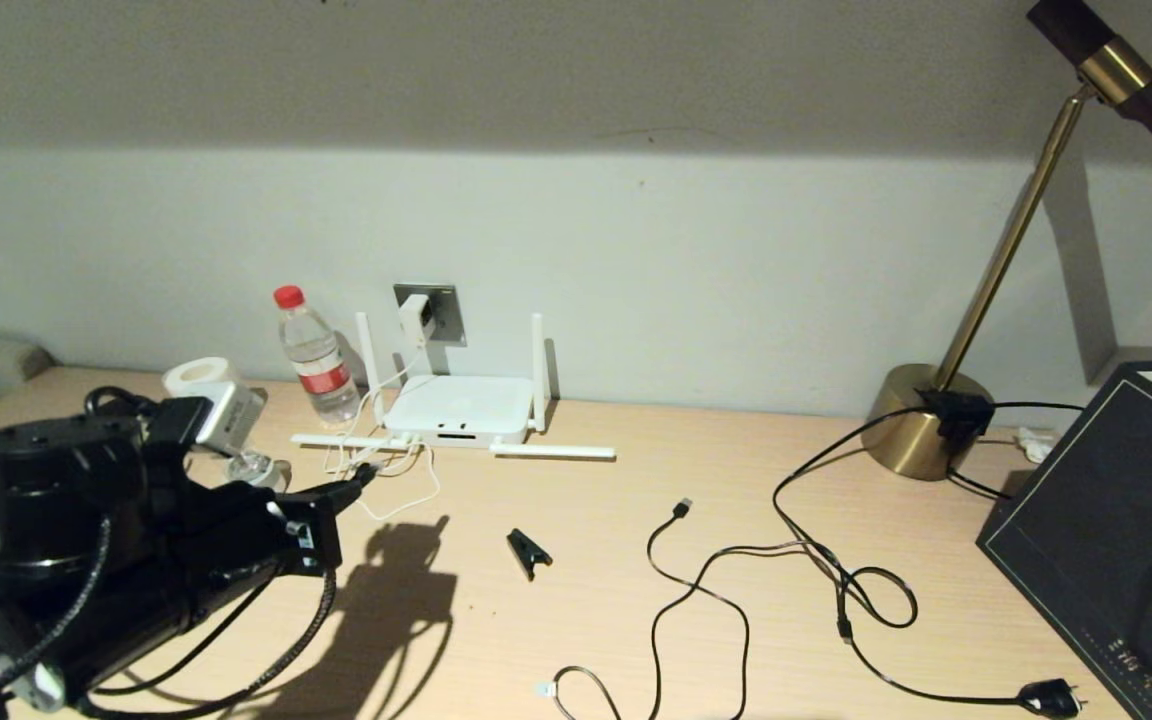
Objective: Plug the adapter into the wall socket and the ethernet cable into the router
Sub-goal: Align cable and router interface
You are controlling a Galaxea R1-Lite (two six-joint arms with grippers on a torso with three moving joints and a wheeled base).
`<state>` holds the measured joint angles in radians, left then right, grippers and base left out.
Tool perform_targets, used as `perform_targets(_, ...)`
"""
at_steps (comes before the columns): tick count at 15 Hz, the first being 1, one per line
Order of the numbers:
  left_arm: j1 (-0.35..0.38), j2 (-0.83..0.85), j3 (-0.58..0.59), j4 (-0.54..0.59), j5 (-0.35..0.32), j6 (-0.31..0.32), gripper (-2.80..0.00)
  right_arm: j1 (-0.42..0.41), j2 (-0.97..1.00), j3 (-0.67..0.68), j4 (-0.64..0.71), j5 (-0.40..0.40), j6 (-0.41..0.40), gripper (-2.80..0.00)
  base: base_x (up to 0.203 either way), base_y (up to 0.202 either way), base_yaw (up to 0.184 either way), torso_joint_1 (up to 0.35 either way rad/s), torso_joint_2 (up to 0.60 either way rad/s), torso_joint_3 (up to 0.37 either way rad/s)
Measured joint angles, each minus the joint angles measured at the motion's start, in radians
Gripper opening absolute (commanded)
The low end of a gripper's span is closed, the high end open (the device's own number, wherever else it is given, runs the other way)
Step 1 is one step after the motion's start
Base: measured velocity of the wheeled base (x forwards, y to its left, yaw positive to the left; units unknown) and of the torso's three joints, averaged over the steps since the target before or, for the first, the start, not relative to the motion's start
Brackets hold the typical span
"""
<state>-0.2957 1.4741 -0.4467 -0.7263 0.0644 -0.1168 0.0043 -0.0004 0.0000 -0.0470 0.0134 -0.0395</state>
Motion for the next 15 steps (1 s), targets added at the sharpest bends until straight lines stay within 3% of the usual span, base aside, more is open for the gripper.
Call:
perform_targets(3,0.007,-0.023,-0.032,0.06,0.002,0.0,-2.8,0.0,0.0,0.0,0.0,0.0,0.0,-2.8,0.0,0.0,0.0,0.0,0.0,0.0)
perform_targets(10,0.047,0.074,-0.093,0.045,-0.001,-0.005,-2.8,0.0,0.0,0.0,0.0,0.0,0.0,-2.8,0.0,0.0,0.0,0.0,0.0,0.0)
perform_targets(15,0.063,0.275,-0.133,-0.2,-0.003,-0.001,-2.8,0.0,0.0,0.0,0.0,0.0,-0.001,-2.8,0.0,0.0,0.0,0.0,0.0,0.0)
